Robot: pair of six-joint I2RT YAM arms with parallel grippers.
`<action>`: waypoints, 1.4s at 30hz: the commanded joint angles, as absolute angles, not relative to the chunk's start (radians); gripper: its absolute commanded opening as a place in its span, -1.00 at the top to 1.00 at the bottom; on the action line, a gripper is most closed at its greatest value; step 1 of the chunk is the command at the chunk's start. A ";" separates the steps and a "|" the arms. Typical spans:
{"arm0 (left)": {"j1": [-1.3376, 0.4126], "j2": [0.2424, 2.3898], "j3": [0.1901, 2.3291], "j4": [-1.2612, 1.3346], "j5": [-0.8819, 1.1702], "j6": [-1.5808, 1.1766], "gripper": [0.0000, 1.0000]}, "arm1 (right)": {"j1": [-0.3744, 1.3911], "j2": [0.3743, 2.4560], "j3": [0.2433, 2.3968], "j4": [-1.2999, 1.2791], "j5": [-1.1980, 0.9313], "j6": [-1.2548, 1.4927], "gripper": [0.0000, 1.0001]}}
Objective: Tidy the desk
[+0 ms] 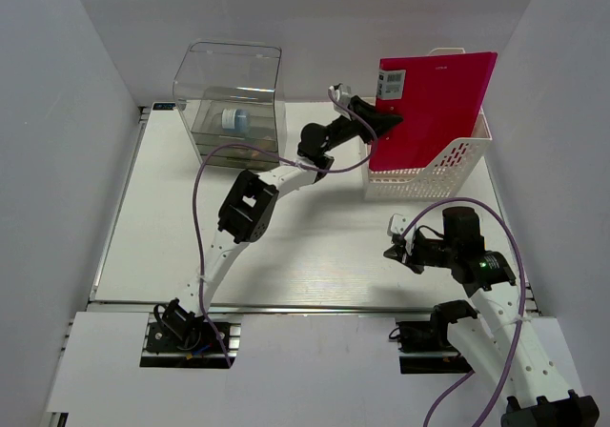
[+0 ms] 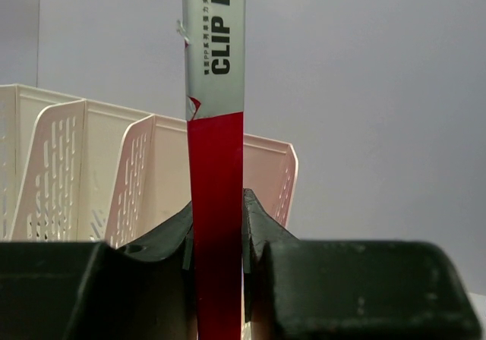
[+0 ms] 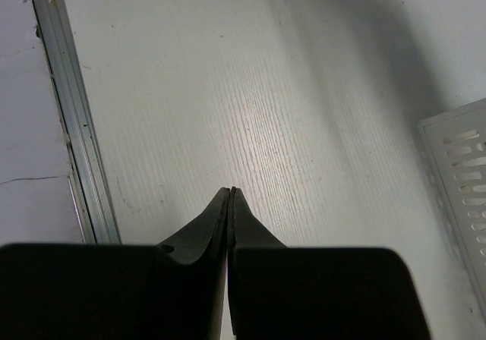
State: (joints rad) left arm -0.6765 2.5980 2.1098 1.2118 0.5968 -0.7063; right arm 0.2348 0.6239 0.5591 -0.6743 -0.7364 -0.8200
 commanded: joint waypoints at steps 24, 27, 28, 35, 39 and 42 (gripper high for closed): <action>-0.709 2.611 2.066 1.293 0.529 -0.690 1.00 | 0.215 0.621 0.581 -0.670 -0.772 -0.838 1.00; -0.709 2.609 2.043 1.296 0.529 -0.684 1.00 | 0.219 0.620 0.581 -0.670 -0.772 -0.838 1.00; -0.718 2.605 2.036 1.296 0.531 -0.680 1.00 | 0.215 0.621 0.581 -0.672 -0.773 -0.839 1.00; -0.718 2.562 1.959 1.281 0.502 -0.660 0.18 | 0.215 0.620 0.581 -0.673 -0.776 -0.842 1.00; -0.718 2.504 1.916 1.252 0.492 -0.644 -0.96 | 0.210 0.621 0.581 -0.680 -0.782 -0.845 1.00; -0.718 2.422 1.867 1.244 0.462 -0.620 -0.96 | 0.207 0.623 0.581 -0.684 -0.784 -0.848 1.00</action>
State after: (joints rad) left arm -0.7109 2.5893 1.8900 1.2297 0.5041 -0.6533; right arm 0.2150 0.6235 0.5591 -0.6800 -0.7597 -0.8341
